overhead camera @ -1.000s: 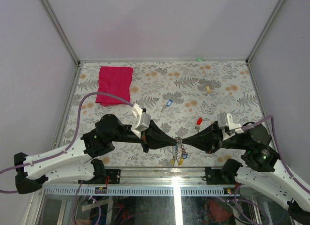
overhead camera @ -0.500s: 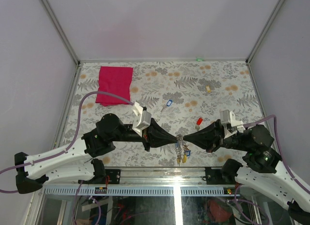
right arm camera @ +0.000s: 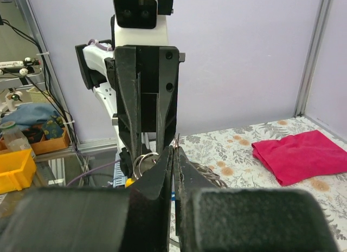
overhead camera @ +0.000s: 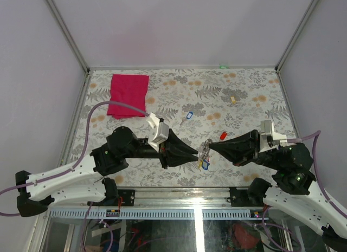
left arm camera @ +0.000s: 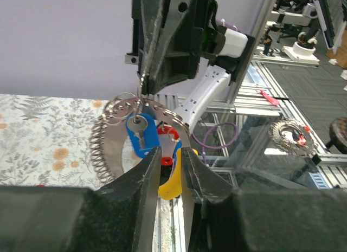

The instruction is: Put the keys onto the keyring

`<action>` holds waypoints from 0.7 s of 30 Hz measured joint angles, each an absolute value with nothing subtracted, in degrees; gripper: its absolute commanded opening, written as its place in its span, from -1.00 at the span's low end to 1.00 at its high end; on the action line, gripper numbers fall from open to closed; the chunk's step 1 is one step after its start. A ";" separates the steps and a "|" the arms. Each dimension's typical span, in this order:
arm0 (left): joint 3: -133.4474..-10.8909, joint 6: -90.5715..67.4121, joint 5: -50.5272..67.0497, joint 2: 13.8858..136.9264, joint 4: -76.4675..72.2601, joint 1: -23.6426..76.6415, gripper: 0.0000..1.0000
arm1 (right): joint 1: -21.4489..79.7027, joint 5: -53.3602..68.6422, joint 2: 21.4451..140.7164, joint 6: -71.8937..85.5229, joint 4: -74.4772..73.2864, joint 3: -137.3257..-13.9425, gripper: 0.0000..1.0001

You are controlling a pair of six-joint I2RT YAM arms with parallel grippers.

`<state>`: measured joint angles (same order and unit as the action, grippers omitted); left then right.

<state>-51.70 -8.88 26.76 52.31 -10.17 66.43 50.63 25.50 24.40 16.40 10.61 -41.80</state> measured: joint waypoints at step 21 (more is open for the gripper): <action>-51.53 -10.33 19.46 50.61 -14.41 66.43 -0.13 | 50.61 31.48 24.53 13.15 10.15 -40.82 -1.00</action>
